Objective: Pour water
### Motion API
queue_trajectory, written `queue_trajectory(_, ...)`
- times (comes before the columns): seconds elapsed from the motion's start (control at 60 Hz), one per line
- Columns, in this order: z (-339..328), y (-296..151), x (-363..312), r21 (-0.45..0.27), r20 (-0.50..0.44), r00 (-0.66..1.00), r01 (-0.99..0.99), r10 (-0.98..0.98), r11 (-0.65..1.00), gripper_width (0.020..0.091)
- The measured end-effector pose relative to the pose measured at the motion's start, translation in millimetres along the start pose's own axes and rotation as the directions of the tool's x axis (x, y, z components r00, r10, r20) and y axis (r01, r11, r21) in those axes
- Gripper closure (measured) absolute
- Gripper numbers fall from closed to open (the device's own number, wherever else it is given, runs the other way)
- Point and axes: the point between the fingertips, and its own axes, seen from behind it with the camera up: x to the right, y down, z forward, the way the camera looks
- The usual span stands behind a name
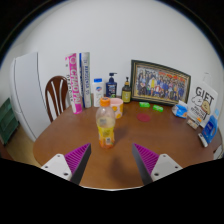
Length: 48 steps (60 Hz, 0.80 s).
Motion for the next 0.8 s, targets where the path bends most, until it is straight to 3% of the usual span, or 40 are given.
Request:
queue_trajectory(0.283, 126, -31, -17, 0.143, -0.086, 0.990, -0.102, 0.115, 0.984, 0.0266)
queue_trajectory(0.4, 154, -30, -19, 0.158, -0.097, 0.988, -0.100, 0.116, 0.982, 0.0431)
queue_trajectory(0.417, 156, -30, -20, 0.161, -0.099, 0.989, -0.095, 0.112, 0.982, 0.0468)
queue_trajectory(0.433, 158, -31, -20, 0.166, -0.103, 0.989, -0.087, 0.105, 0.982, 0.0557)
queue_trajectory(0.45, 159, -32, -19, 0.170, -0.111, 0.989, -0.079, 0.098, 0.982, 0.0548)
queue_trajectory(0.467, 160, -32, -16, 0.175, -0.124, 0.988, -0.069, 0.092, 0.982, 0.0623)
queue_trajectory(0.483, 160, -32, -13, 0.179, -0.132, 0.988, -0.060, 0.085, 0.982, 0.0653)
queue_trajectory(0.517, 160, -33, -15, 0.180, -0.136, 0.987, -0.063, 0.088, 0.982, 0.0659)
queue_trajectory(0.533, 160, -33, -16, 0.180, -0.132, 0.987, -0.069, 0.093, 0.981, 0.0704)
queue_trajectory(0.633, 162, -34, -13, 0.154, -0.140, 0.984, -0.084, 0.106, 0.985, 0.0787)
queue_trajectory(0.667, 162, -37, -9, 0.148, -0.147, 0.984, -0.077, 0.099, 0.986, 0.0778)
queue_trajectory(0.683, 161, -40, -7, 0.145, -0.153, 0.984, -0.069, 0.091, 0.987, 0.0828)
queue_trajectory(0.8, 153, -70, 19, 0.144, -0.206, 0.978, -0.008, 0.038, 0.990, 0.0830)
